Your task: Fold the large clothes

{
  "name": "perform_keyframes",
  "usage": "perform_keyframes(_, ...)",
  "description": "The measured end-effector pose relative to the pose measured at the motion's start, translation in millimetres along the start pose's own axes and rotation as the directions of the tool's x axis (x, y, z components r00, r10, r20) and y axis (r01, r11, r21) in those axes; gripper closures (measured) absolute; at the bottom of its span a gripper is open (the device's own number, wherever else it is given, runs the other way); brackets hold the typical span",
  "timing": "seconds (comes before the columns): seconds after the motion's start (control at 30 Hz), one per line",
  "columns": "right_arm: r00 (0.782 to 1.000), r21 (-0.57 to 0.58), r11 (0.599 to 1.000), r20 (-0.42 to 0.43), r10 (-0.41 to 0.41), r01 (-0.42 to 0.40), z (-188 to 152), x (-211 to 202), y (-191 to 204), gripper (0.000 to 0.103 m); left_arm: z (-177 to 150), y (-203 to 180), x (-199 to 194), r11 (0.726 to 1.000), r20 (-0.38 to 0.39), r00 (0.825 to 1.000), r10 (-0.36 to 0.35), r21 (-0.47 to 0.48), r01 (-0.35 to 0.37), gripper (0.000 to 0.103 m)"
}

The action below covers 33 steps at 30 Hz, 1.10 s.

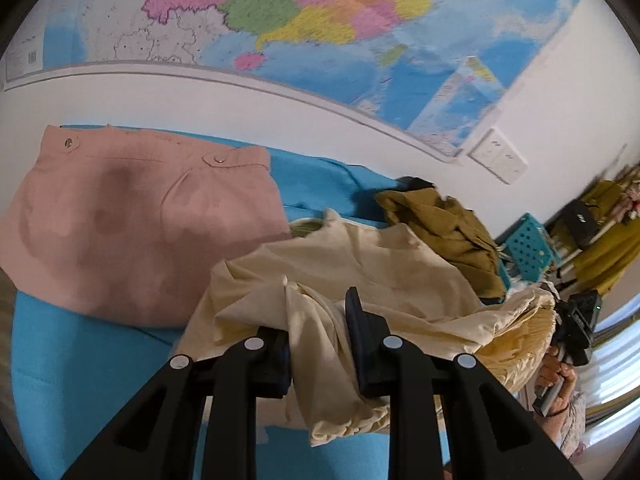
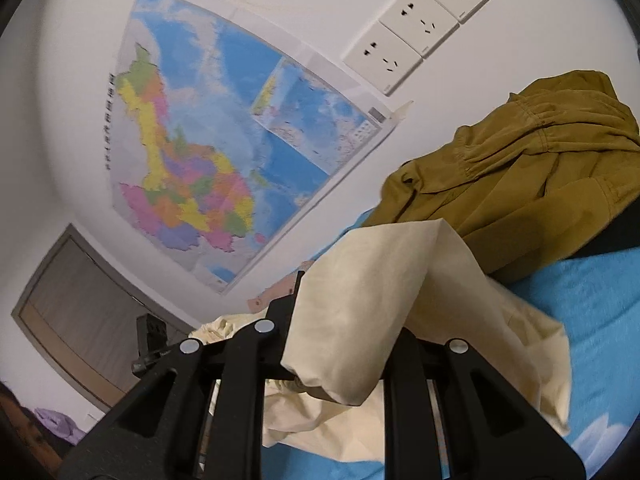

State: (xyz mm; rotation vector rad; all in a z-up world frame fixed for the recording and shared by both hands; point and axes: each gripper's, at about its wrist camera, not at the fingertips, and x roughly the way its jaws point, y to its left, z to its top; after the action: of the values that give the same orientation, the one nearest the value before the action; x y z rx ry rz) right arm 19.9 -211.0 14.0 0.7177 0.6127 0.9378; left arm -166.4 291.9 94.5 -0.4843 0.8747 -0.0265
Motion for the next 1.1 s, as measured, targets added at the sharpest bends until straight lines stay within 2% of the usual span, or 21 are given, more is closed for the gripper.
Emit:
perform_keyframes(0.33,0.990,0.043,0.991,-0.073,-0.124,0.128,23.4,53.2,-34.6,0.084,33.4,15.1,55.5,0.992,-0.087,0.991,0.105,-0.056,-0.110,0.082)
perform_keyframes(0.5,0.985,0.043,0.988,-0.096,-0.142,0.147,27.8,65.4,-43.3,0.079,40.7,19.4,75.7,0.985,-0.118,0.981,0.153,-0.062,-0.161,0.082)
perform_keyframes(0.6,0.985,0.055,0.988,-0.098,-0.139,0.145,29.4,67.4,-46.4,0.067,45.3,25.8,88.7,0.980,-0.145,0.975,0.165,-0.089,-0.179,0.082)
perform_keyframes(0.67,0.985,0.041,0.987,-0.091,-0.149,0.153,29.6,65.7,-42.7,0.050,48.7,28.5,99.4,0.976,-0.163,0.970,0.181,-0.090,-0.197,0.082)
perform_keyframes(0.73,0.986,0.020,0.988,-0.069,-0.153,0.155,29.2,60.2,-35.4,0.042,51.1,33.0,107.8,0.973,-0.178,0.966,0.187,-0.103,-0.207,0.082)
perform_keyframes(0.83,0.988,-0.049,0.988,-0.041,-0.148,0.146,21.7,48.7,-18.1,0.036,52.7,40.6,119.2,0.968,-0.194,0.963,0.188,-0.127,-0.215,0.081)
perform_keyframes(0.93,0.986,-0.200,0.970,-0.060,-0.154,0.140,-1.3,49.1,8.9,0.032,53.6,45.6,125.4,0.967,-0.202,0.962,0.184,-0.140,-0.215,0.080)
perform_keyframes(1.0,0.975,-0.317,0.933,-0.080,-0.207,0.172,-22.3,60.1,27.1,0.031,54.2,44.0,128.4,0.965,-0.202,0.961,0.190,-0.142,-0.221,0.080)
perform_keyframes(1.1,0.947,-0.478,0.855,-0.129,-0.293,0.199,-52.8,95.2,43.5,0.026,54.3,39.0,129.6,0.963,-0.198,0.958,0.209,-0.128,-0.237,0.080)
